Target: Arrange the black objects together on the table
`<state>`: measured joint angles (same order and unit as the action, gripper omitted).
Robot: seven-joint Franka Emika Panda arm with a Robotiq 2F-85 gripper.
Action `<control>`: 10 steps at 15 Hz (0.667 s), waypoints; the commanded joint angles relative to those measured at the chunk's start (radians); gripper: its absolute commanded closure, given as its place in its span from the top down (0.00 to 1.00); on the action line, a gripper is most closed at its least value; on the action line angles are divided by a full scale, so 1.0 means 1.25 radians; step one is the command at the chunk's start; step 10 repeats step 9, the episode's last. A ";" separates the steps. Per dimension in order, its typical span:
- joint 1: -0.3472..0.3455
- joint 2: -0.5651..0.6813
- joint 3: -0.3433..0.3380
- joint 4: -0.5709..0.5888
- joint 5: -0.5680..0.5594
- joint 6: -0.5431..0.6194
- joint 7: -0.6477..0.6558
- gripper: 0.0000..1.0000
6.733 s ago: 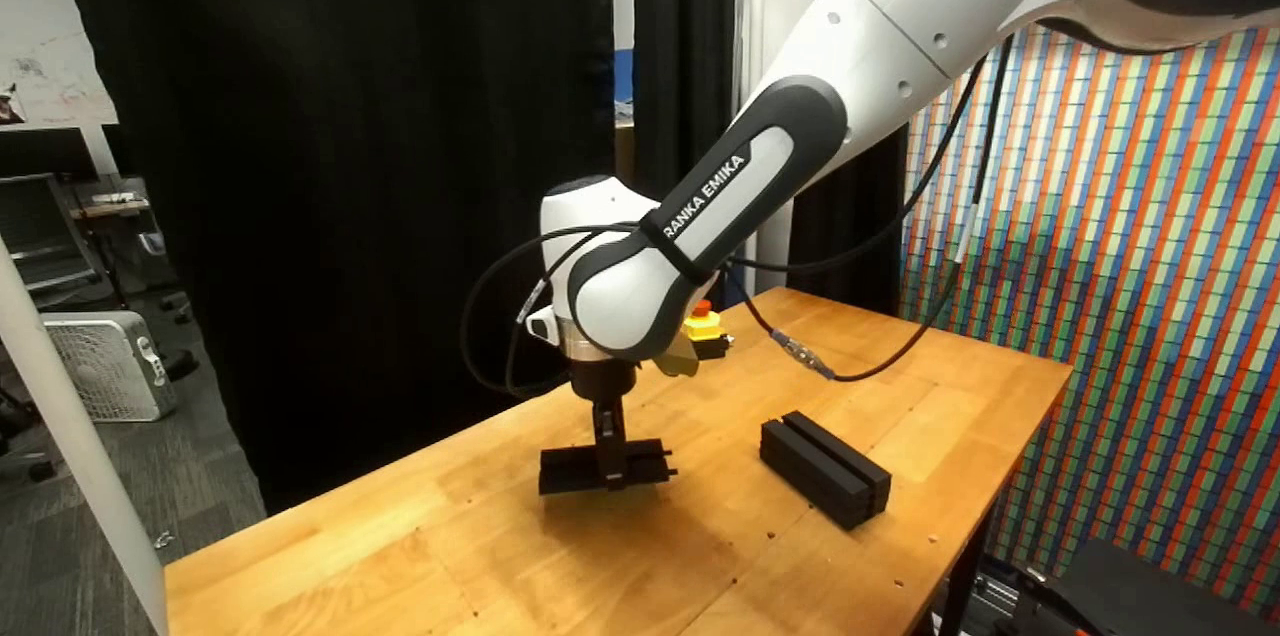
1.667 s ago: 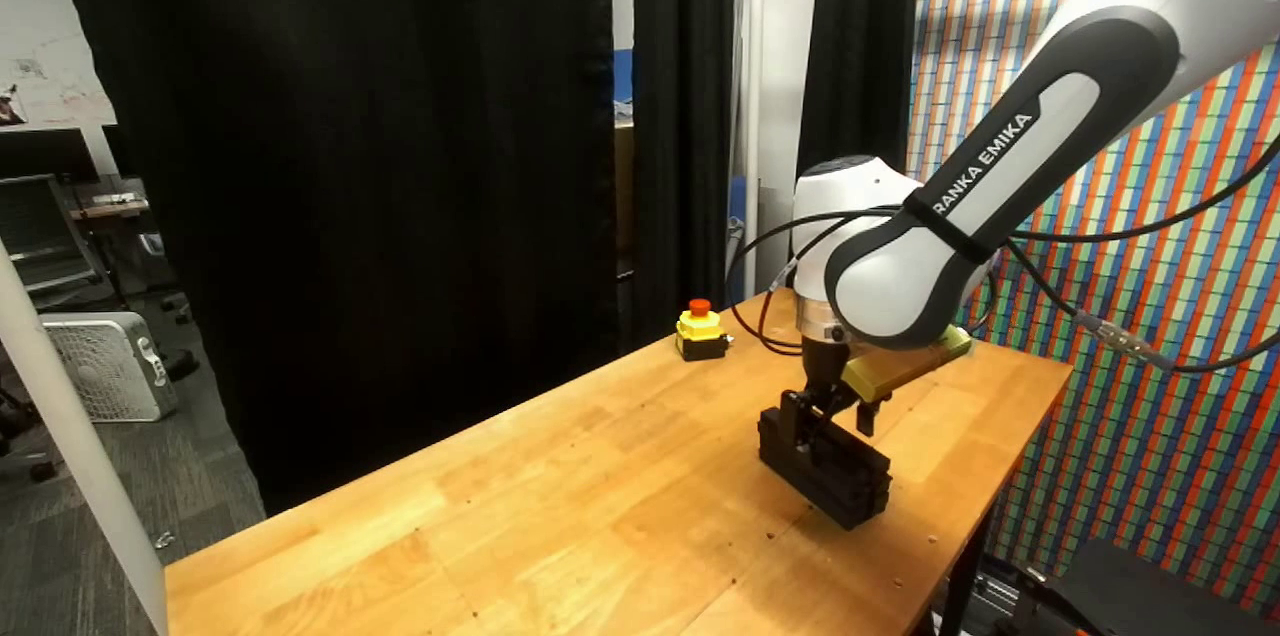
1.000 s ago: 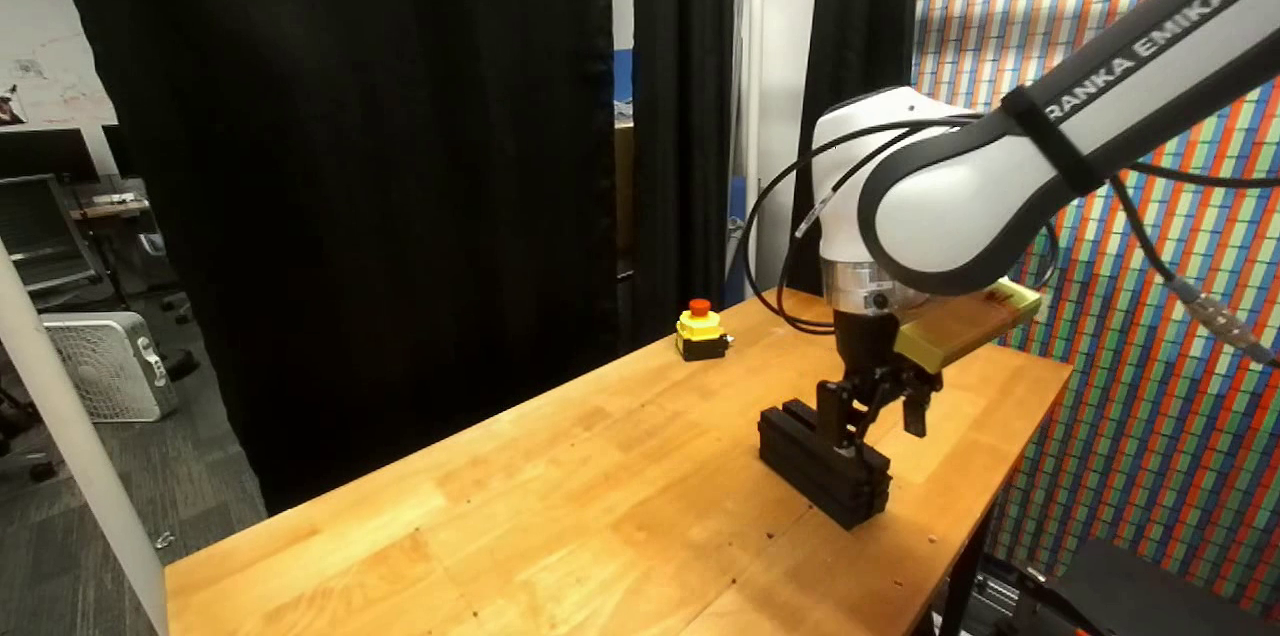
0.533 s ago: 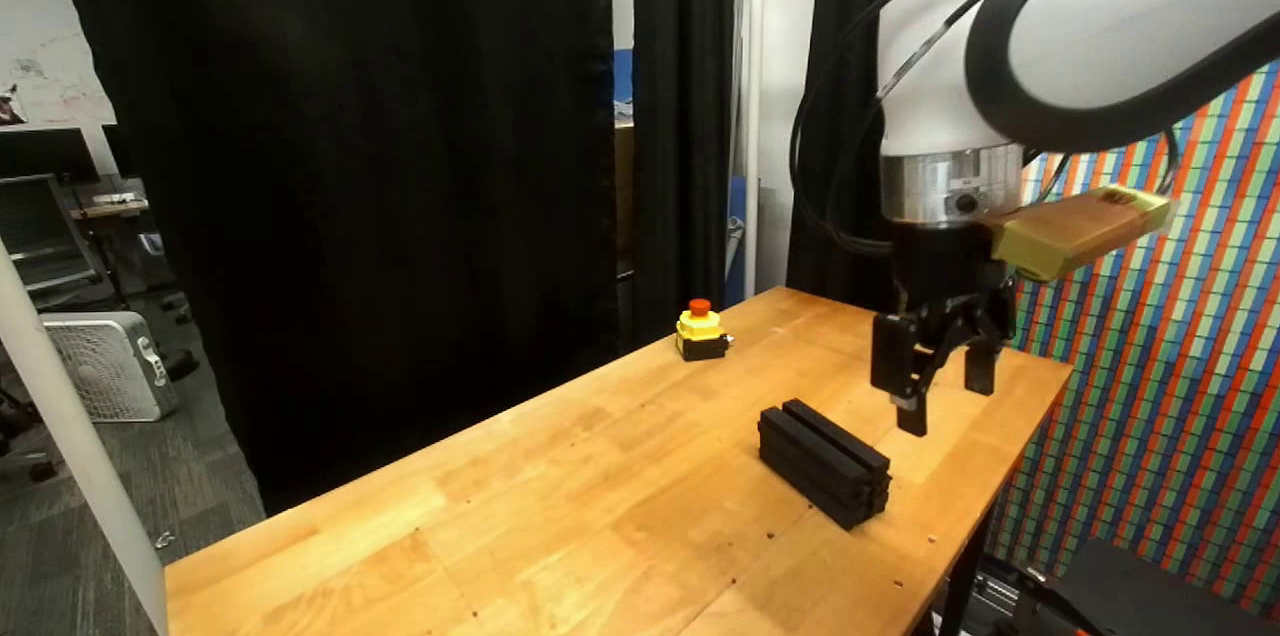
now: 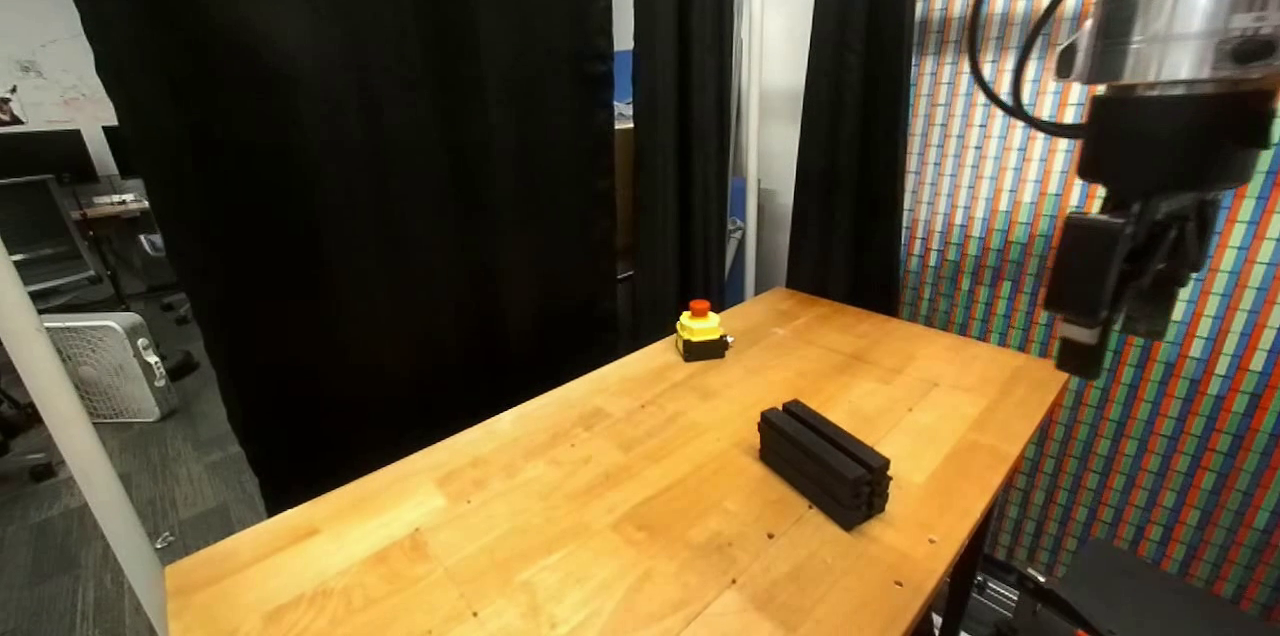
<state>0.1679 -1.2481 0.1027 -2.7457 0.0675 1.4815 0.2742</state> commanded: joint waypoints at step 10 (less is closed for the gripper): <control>-0.036 -0.217 -0.013 -0.010 0.000 -0.161 -0.026 1.00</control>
